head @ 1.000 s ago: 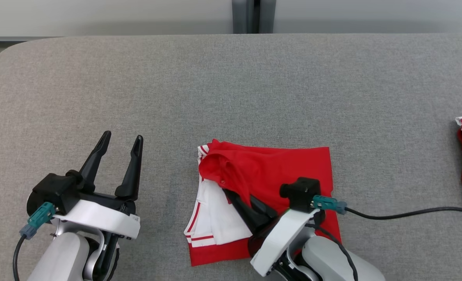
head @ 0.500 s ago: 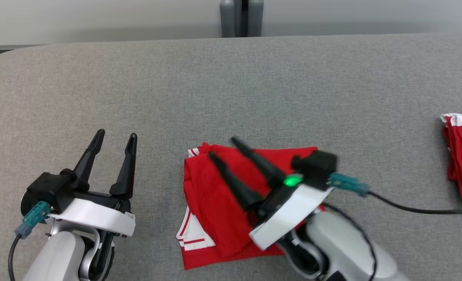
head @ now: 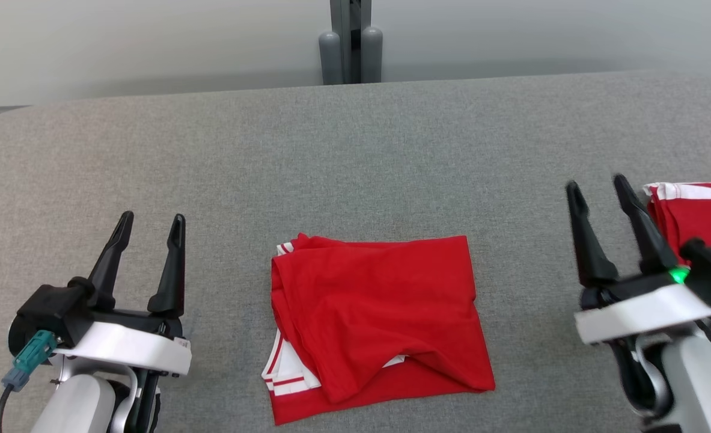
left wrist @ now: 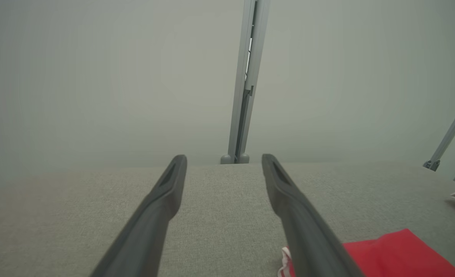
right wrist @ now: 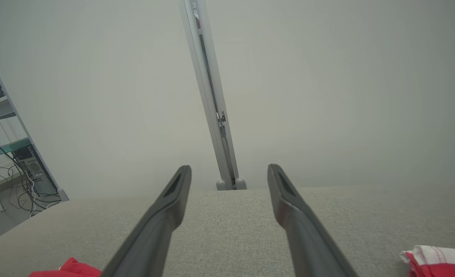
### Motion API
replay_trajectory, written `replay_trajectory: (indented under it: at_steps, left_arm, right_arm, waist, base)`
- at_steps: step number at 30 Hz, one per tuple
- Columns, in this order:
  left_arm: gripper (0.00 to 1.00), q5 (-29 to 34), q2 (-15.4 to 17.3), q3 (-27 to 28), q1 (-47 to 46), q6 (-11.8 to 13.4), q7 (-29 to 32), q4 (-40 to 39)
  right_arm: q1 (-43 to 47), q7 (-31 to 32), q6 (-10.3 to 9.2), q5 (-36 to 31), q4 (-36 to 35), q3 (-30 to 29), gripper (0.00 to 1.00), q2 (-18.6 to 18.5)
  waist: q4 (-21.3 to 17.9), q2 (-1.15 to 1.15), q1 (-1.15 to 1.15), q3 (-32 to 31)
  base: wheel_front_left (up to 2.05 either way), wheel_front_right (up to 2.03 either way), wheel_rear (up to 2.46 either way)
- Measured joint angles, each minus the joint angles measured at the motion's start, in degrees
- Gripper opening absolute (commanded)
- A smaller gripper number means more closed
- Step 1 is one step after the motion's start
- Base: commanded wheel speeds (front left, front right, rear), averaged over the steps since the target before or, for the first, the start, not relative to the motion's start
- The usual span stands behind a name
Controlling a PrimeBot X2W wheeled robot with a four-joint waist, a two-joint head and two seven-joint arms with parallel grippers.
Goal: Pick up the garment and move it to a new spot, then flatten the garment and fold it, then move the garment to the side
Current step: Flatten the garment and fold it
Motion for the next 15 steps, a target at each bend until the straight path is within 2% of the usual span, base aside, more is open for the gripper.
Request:
replay_trajectory:
  at_steps: [5, 9, 15]
  left_arm:
    - [1.00, 0.34, 0.16, 0.55, 2.38, 1.07, -0.01, -1.48]
    - [1.00, 0.44, 0.81, 0.83, 4.55, 2.42, 0.27, -3.56]
    - [1.00, 0.41, 1.66, 1.08, 6.28, 2.99, 1.02, -5.38]
  right_arm:
    - [6.34, 2.30, 0.00, -5.54, -1.20, -7.25, 1.00, -1.04]
    - [10.39, 4.32, 0.00, -6.95, -3.38, -9.84, 1.00, -0.48]
    - [13.24, 6.09, 0.00, -7.80, -5.88, -11.44, 1.00, 0.37]
  waist:
    - [-0.07, 0.00, 0.00, -1.74]
    - [0.03, 0.00, 0.00, -3.18]
    - [0.65, 0.00, 0.00, -4.19]
  base:
    - [0.00, 0.00, 0.00]
    - [0.00, 0.00, 0.00]
    - [0.00, 0.00, 0.00]
